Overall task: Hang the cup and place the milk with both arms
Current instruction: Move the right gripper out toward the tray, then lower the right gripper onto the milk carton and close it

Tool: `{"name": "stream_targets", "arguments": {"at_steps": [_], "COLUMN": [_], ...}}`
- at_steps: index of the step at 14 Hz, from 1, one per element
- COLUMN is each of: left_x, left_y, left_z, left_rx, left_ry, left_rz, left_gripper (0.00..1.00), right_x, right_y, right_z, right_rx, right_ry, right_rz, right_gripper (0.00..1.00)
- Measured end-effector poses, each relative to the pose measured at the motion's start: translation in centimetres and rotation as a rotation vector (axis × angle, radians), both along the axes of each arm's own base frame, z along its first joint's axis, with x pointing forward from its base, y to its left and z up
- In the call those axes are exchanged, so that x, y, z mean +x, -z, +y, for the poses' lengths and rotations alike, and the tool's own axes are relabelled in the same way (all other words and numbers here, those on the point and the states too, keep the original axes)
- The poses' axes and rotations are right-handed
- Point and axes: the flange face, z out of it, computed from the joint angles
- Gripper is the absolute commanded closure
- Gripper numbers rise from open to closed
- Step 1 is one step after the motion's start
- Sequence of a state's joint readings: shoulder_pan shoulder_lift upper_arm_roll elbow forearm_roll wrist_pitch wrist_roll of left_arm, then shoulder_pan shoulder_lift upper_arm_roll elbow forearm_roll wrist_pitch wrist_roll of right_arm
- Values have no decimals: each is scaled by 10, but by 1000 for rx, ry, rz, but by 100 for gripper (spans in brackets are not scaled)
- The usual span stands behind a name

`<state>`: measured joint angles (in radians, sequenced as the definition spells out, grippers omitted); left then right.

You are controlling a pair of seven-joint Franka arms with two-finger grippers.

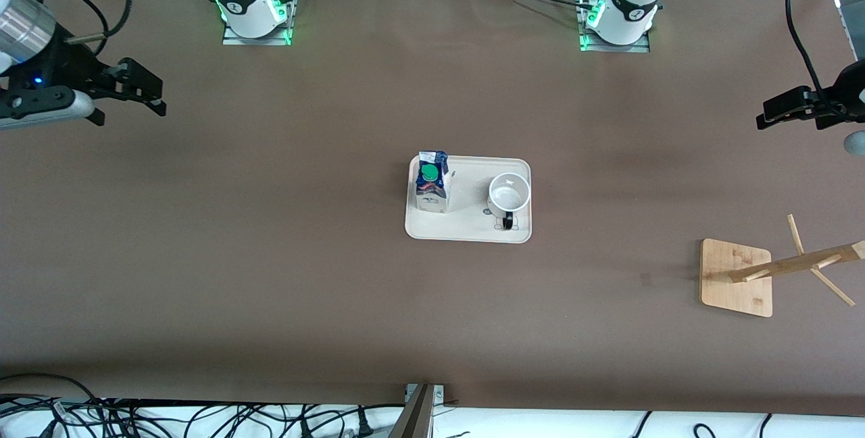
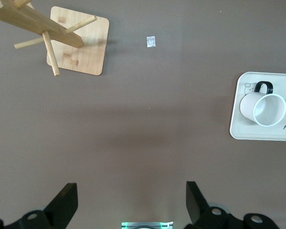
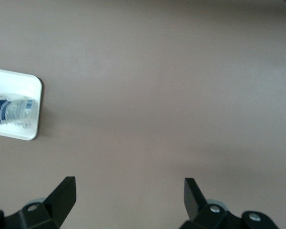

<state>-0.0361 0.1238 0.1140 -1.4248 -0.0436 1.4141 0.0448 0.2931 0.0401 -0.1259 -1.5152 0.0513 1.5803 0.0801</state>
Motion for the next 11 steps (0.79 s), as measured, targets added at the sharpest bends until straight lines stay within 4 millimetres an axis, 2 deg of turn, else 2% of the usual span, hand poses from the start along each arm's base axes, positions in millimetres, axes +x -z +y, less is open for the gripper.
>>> {"name": "stream_targets", "arguments": {"at_steps": [3,8,11], "left_x": [0,4,5], "left_y": [0,-2,-1], "left_z": [1,2,2], "left_rx": [1,3,3], "left_ry": [-2,-5,-4], "left_rz": [-3,-33,-33], "left_gripper": [0,0,0], "right_x": [-5,1,-6], "right_y": [24,97,128], "right_z": [78,215,297], "right_rx": [22,85,89], "right_ry": [114,187,248], "right_rz": [49,35,35], "right_gripper": [0,0,0]}}
